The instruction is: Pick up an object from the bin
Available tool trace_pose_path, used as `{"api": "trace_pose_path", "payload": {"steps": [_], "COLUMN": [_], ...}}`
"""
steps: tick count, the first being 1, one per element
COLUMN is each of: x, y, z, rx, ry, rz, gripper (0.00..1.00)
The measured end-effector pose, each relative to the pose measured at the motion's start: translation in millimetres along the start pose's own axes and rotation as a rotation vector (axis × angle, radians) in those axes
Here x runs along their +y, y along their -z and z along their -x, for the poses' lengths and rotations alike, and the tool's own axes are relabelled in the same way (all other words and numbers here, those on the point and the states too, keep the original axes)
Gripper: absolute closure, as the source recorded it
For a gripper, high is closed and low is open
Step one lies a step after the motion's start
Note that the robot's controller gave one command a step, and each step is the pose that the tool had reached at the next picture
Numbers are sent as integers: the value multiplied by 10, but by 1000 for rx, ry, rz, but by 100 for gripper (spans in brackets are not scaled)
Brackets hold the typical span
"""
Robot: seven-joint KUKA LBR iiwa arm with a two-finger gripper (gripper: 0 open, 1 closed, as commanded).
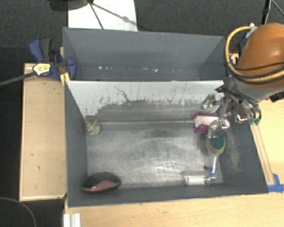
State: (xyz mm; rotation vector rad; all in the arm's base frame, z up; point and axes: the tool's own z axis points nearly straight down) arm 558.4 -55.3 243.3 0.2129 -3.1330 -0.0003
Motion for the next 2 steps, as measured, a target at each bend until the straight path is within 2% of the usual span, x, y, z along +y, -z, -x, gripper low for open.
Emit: {"api": "trace_pose_path", "payload": {"steps": [1,2], "x": [-197,-329], "y": [-748,369], "z": [5,28], "rx": [3,-12], "ry": [179,187], "rz": [1,-5], "gripper": [100,100]}}
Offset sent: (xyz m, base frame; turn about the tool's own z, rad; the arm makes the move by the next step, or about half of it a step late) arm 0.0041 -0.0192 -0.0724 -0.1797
